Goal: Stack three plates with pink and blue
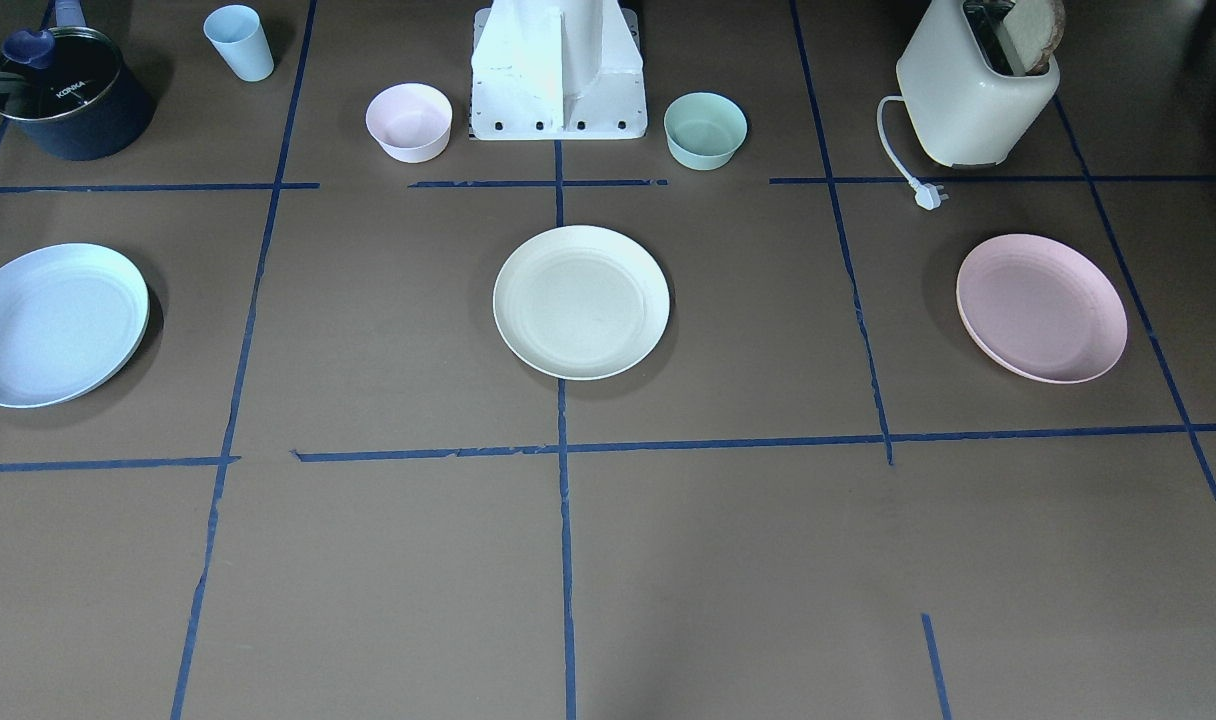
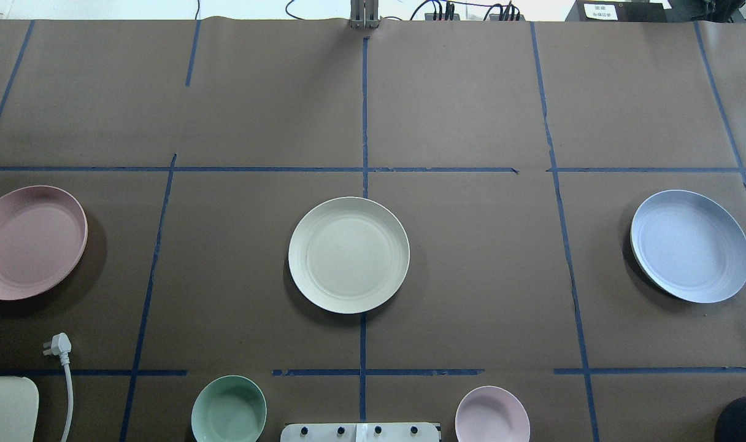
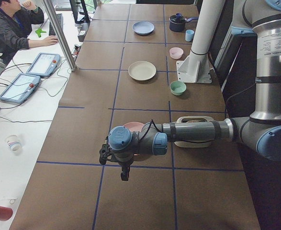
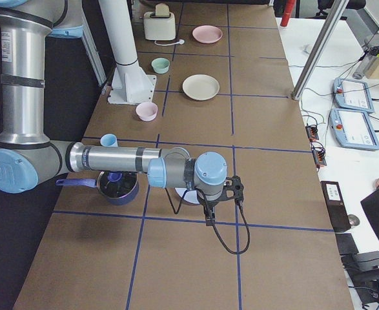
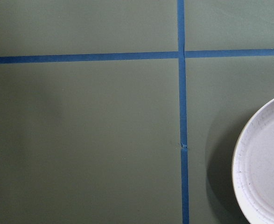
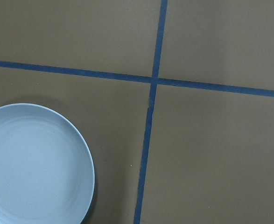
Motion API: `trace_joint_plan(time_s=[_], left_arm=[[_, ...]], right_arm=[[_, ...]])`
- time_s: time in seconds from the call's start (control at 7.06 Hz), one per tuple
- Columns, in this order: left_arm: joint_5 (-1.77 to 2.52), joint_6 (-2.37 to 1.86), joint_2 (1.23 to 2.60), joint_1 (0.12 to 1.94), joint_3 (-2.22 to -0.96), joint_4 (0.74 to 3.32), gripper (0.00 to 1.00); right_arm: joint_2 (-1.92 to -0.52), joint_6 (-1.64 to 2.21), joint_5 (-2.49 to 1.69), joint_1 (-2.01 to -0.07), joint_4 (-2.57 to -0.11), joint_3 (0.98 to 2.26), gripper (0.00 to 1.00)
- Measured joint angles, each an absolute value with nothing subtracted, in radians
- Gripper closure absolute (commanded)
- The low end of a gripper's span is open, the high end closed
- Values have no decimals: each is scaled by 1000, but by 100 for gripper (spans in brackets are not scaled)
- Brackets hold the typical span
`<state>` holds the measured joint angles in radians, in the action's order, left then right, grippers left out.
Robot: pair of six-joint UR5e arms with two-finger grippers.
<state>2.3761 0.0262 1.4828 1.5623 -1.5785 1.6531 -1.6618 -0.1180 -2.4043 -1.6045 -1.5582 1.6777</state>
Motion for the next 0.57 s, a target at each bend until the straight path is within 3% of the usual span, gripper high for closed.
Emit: trace_joint_plan(time_s=[0.57], left_arm=[[2421, -102, 1483, 1465, -1575, 1797, 0]], right_arm=[[-1639, -121, -2402, -1604, -1557, 1678, 0]])
